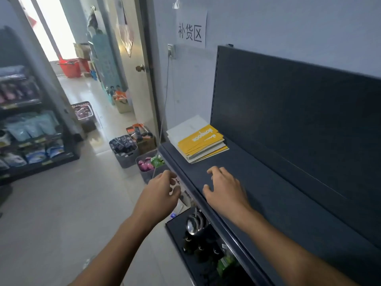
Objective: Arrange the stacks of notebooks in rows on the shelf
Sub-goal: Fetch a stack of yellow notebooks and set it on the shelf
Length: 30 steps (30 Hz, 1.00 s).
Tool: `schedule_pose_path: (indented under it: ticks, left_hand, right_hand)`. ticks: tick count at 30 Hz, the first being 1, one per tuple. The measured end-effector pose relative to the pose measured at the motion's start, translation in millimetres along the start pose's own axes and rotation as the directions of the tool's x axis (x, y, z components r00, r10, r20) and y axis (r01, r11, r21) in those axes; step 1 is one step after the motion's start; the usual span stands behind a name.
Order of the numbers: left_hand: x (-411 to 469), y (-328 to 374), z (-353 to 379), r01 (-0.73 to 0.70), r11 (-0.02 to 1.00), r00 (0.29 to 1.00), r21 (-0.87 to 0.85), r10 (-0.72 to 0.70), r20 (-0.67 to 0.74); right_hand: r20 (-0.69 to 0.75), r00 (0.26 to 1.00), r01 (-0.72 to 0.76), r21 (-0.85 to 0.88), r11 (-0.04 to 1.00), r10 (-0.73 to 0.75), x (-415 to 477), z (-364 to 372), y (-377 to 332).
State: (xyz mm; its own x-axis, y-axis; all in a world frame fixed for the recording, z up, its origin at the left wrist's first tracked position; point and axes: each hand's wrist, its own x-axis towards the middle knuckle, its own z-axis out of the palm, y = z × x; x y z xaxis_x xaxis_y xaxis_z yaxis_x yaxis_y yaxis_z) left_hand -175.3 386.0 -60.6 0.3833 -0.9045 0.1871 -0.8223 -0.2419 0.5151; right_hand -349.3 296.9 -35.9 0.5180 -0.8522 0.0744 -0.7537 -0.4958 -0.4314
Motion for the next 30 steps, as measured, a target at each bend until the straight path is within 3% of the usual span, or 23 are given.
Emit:
schedule_pose_path:
  ticks: [11, 20, 30]
  left_hand:
    - [113, -71, -11, -0.196, 0.98, 0.969, -0.028, 0.198, 0.145]
    - [216, -82, 12, -0.299, 0.95, 0.928, -0.085, 0.311, 0.204]
    - [322, -72, 36, -0.441, 0.887, 0.846, -0.139, 0.462, 0.267]
  right_hand:
    - [-0.08, 0.97, -0.232, -0.018, 0.973, 0.23, 88, 42, -36]
    - [-0.132, 0.921, -0.369, 0.006, 0.929, 0.366, 160, 65, -17]
    - [-0.182, 0.818, -0.538, 0.091, 0.838, 0.546, 218, 70, -1]
